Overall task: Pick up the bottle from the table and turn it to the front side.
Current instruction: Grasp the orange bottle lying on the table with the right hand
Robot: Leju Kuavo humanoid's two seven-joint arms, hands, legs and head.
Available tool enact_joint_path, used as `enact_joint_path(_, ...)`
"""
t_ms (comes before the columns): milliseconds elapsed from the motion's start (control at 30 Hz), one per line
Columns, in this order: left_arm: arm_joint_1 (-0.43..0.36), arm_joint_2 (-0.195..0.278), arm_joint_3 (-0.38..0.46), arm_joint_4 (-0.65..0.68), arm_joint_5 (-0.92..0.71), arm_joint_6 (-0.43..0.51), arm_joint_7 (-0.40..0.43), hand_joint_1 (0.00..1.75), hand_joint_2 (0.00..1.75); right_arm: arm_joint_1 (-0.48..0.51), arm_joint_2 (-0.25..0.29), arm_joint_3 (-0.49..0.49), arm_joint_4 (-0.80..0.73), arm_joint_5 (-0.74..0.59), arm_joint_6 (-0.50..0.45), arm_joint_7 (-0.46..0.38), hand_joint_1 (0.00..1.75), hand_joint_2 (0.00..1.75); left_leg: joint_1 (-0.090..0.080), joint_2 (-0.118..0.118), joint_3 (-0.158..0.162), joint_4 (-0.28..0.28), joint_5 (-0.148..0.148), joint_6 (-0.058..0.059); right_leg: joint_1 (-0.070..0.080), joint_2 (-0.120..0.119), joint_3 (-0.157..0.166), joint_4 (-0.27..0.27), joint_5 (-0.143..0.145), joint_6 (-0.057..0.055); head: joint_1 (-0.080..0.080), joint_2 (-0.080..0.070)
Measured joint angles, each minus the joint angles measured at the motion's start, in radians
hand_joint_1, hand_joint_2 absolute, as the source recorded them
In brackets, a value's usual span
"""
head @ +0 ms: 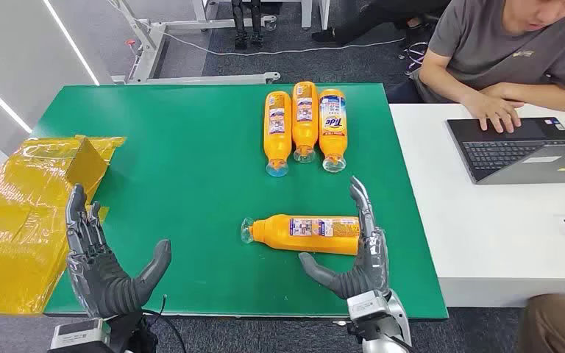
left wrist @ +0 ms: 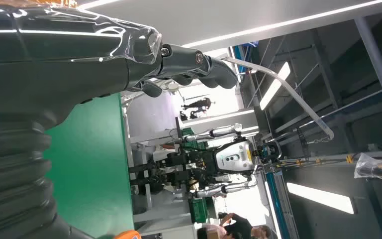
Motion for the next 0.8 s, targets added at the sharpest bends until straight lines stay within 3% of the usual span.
enact_joint_path(500,-0.054,0.001,-0.023,0.041,0.032,0.0,0.0,0.0,1.75,-0.011,-0.003,0.001,0.014,0.084,-0.036,0.02,0.0,1.75,0.0,0.0,0.0,0.0,0.0,0.0,0.0,0.0,0.0,0.0,0.0,0.0,0.0,0.0)
enact_joint_path(800,-0.104,0.01,-0.044,0.079,0.063,0.0,0.0,0.0,1.75,-0.096,-0.083,0.039,0.072,0.308,0.157,0.184,0.0,1.75,0.0,0.0,0.0,0.0,0.0,0.0,0.0,0.0,0.0,0.0,0.001,0.0,0.0,0.0)
